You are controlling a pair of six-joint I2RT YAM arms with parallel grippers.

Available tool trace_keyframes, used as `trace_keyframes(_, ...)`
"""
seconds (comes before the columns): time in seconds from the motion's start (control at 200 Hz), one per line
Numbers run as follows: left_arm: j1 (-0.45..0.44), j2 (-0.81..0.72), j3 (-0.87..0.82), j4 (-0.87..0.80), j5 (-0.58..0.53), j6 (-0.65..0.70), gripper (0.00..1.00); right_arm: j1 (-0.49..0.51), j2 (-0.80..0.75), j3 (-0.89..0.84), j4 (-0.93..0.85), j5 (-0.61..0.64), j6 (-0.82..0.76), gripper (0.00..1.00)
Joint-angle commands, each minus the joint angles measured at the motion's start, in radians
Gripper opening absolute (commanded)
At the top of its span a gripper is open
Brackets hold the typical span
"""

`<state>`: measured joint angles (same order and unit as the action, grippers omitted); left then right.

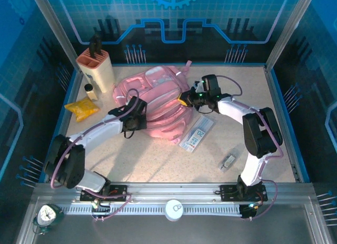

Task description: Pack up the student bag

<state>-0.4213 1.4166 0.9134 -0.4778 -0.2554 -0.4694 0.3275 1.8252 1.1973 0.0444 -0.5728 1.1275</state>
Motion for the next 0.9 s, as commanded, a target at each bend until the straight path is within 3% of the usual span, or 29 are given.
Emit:
trace_keyframes(0.0,0.059,-0.098,-0.073,0.096,-0.173,0.046,0.0,-0.074,-0.035,0.034,0.037,0.032,-0.004,0.0)
trace_keyframes(0.065,0.09,-0.119,-0.115,0.22,-0.184,0.074,0.0,-0.08,-0.035,0.052,0.009,0.032,-0.029,0.0)
trace_keyframes(0.15,0.149,-0.088,-0.135,0.341,-0.099,0.094,0.0,-0.072,-0.023,0.069,0.006,-0.001,-0.043,0.0)
trace_keyframes(0.21,0.165,-0.025,-0.097,0.344,-0.061,0.105,0.0,-0.066,-0.019,0.068,0.008,-0.013,-0.046,0.0)
trace_keyframes(0.325,0.174,0.065,-0.035,0.314,-0.141,0.096,0.0,-0.065,-0.02,0.064,0.02,-0.033,-0.049,0.0)
trace_keyframes(0.395,0.199,0.061,-0.059,0.381,-0.124,0.077,0.0,-0.065,-0.014,0.08,-0.006,-0.049,-0.067,0.0)
trace_keyframes(0.56,0.206,-0.056,-0.163,0.578,0.042,0.116,0.0,-0.074,-0.003,0.1,-0.054,-0.03,-0.098,0.0)
trace_keyframes(0.67,0.183,-0.042,-0.102,0.488,0.111,0.156,0.0,-0.077,0.001,0.115,-0.035,-0.029,-0.09,0.0)
trace_keyframes(0.73,0.143,-0.033,-0.09,0.483,0.111,0.208,0.0,-0.061,0.009,0.128,-0.035,-0.047,-0.087,0.11)
trace_keyframes(0.83,0.104,-0.027,-0.09,0.51,0.171,0.237,0.0,0.004,-0.007,0.102,-0.017,-0.007,-0.077,0.44)
trace_keyframes(0.896,0.078,0.004,-0.05,0.47,0.168,0.254,0.0,0.049,-0.023,0.074,0.017,0.034,-0.055,0.5)
